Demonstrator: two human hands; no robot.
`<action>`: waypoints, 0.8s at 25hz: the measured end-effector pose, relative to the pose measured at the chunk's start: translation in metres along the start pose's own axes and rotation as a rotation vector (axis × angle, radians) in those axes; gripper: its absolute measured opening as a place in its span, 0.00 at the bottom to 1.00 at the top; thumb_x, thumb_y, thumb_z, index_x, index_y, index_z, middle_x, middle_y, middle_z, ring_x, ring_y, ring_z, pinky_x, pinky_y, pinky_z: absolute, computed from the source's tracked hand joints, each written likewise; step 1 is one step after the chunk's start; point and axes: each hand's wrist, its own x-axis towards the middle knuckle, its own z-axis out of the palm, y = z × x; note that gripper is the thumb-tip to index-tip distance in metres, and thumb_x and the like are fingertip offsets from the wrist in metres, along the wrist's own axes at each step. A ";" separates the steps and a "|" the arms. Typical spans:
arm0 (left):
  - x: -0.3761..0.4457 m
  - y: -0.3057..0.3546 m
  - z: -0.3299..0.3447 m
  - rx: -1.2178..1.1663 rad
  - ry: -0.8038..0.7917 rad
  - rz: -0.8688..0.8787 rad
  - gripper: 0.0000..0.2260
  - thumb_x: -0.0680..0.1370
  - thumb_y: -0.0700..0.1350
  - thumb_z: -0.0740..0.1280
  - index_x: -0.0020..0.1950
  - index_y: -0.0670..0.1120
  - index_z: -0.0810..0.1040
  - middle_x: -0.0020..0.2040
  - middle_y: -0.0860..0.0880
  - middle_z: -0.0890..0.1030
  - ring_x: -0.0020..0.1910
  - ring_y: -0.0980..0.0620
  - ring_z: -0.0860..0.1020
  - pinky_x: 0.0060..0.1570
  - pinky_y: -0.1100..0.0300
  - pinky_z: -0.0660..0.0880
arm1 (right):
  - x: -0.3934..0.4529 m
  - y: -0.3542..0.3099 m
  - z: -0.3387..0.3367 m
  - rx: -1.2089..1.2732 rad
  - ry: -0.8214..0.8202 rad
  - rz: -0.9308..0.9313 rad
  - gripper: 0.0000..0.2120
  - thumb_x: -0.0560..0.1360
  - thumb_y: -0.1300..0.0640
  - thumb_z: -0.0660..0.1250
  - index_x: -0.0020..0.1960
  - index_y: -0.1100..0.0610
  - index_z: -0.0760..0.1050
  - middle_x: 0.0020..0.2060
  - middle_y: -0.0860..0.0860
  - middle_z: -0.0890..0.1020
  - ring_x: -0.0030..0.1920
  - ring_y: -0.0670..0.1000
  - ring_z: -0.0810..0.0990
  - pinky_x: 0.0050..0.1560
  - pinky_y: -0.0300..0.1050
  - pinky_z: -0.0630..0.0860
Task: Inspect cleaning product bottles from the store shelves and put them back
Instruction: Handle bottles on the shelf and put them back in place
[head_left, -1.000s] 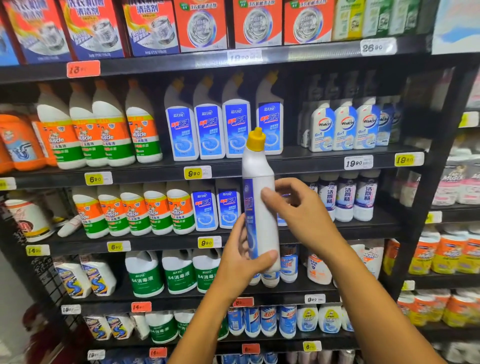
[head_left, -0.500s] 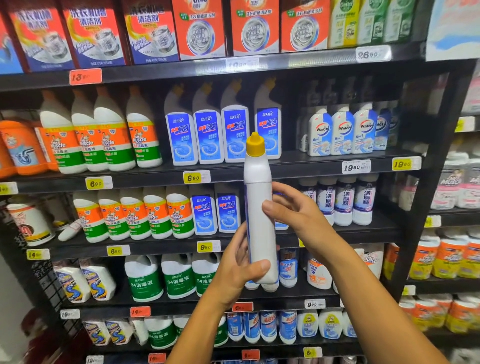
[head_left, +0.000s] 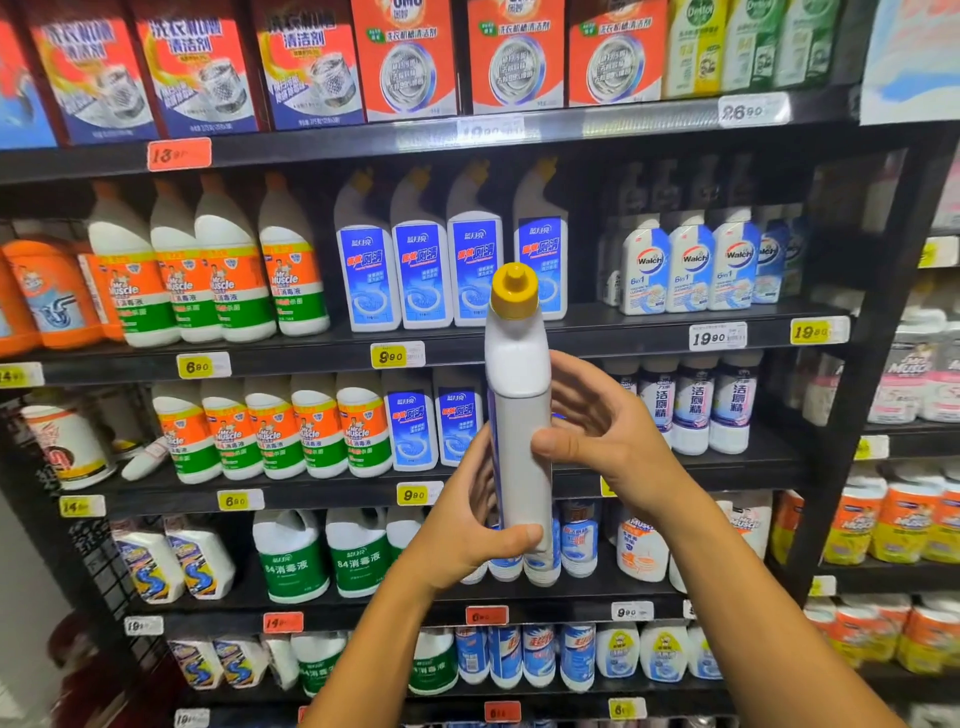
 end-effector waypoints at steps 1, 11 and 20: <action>0.000 0.001 -0.001 0.001 -0.005 0.000 0.50 0.65 0.51 0.81 0.79 0.48 0.56 0.74 0.49 0.70 0.73 0.49 0.70 0.67 0.54 0.71 | -0.001 -0.002 0.000 0.006 -0.007 0.009 0.40 0.58 0.54 0.83 0.67 0.51 0.71 0.58 0.44 0.83 0.62 0.44 0.80 0.56 0.35 0.76; -0.007 0.014 0.012 -0.125 0.096 -0.015 0.40 0.60 0.49 0.76 0.71 0.48 0.67 0.65 0.52 0.79 0.63 0.55 0.78 0.59 0.59 0.76 | -0.001 -0.003 0.013 -0.162 0.116 0.141 0.36 0.68 0.41 0.72 0.72 0.52 0.69 0.66 0.49 0.78 0.60 0.43 0.81 0.61 0.52 0.79; -0.001 0.045 0.033 -0.244 0.230 -0.075 0.22 0.69 0.53 0.77 0.59 0.50 0.75 0.48 0.53 0.86 0.46 0.56 0.85 0.39 0.66 0.79 | 0.022 -0.008 0.013 -0.299 0.328 0.212 0.12 0.70 0.49 0.76 0.48 0.54 0.81 0.41 0.51 0.87 0.41 0.50 0.86 0.41 0.48 0.83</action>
